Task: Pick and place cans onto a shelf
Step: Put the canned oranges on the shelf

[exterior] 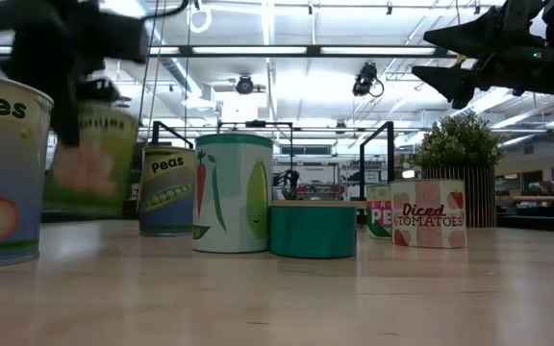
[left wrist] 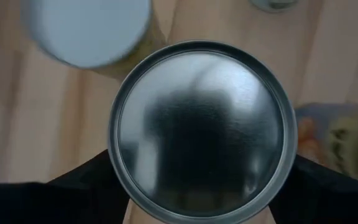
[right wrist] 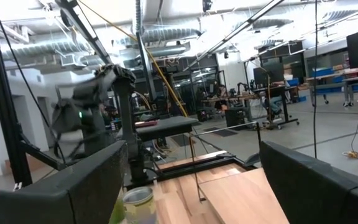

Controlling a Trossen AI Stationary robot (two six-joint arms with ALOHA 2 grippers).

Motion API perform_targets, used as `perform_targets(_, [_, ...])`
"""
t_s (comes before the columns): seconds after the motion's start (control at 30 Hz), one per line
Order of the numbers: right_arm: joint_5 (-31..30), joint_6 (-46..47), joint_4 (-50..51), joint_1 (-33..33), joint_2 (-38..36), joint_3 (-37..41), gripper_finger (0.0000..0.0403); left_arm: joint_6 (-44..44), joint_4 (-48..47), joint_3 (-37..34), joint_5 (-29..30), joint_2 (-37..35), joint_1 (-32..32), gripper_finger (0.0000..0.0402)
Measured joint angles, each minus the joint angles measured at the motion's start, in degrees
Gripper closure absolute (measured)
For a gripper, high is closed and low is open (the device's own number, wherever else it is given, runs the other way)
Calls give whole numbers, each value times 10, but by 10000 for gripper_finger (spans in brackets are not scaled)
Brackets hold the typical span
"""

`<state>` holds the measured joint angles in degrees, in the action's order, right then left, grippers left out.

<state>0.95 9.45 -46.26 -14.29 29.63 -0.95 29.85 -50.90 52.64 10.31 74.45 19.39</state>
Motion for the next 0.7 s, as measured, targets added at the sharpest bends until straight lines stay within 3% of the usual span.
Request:
perform_targets(0.27, [0, 8, 0, 0, 0, 0, 30, -67, -108, 156, 3, -1, -55, 107])
perform_targets(0.47, [0, 14, 0, 0, 5, 0, 30, -158, -106, 183, -20, 7, -134, 107])
perform_targets(0.7, [0, 15, -18, 0, 11, 0, 30, -310, -30, 205, -78, 61, -251, 108])
